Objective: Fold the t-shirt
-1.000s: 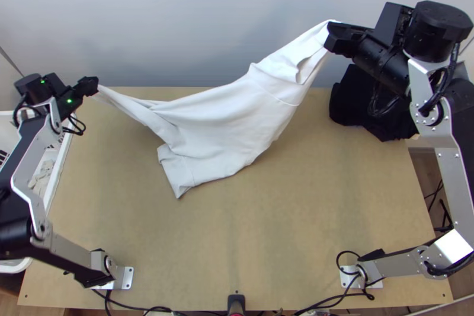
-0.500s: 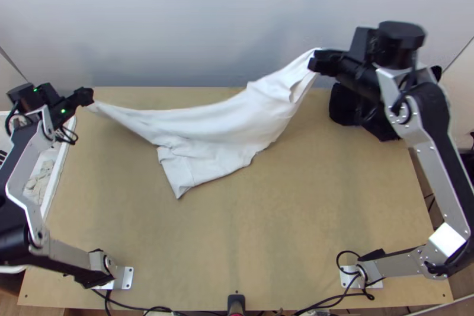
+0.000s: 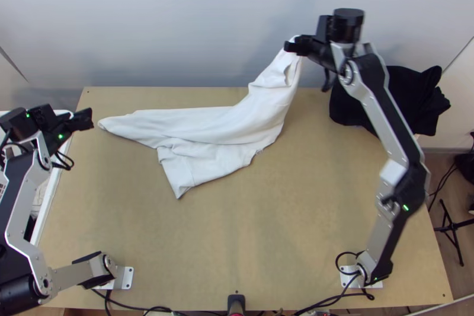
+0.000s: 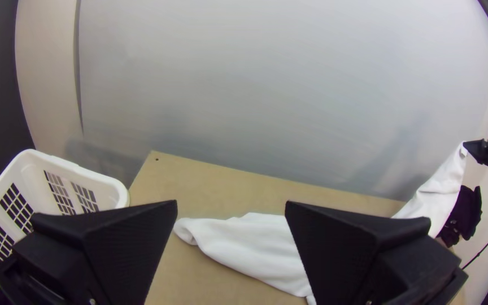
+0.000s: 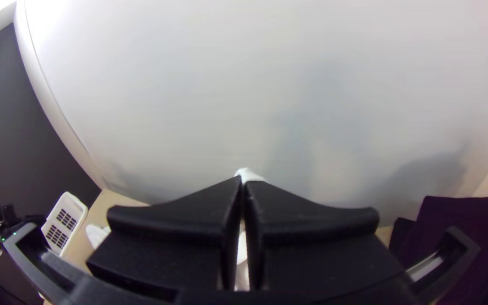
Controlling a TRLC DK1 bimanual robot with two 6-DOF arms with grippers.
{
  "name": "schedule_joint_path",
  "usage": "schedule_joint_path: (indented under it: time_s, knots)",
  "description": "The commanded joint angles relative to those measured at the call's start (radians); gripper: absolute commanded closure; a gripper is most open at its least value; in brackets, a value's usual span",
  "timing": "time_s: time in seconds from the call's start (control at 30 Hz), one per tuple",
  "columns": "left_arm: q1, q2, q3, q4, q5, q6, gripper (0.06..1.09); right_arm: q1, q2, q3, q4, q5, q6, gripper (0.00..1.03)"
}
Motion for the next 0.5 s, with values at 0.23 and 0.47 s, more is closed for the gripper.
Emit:
schedule_joint_path:
  time_s: [0.23,0.47]
  knots:
    - [-0.083,-0.146,-0.142,-0.043,0.008,0.068,0.15,-0.001,0.28,0.093,0.036,0.027,0.01,0.51]
    - [-0.105,-0.182,-0.163,-0.062,0.008,0.04,0.15,0.023,0.101,-0.001,-0.162,-0.015,0.028,0.03]
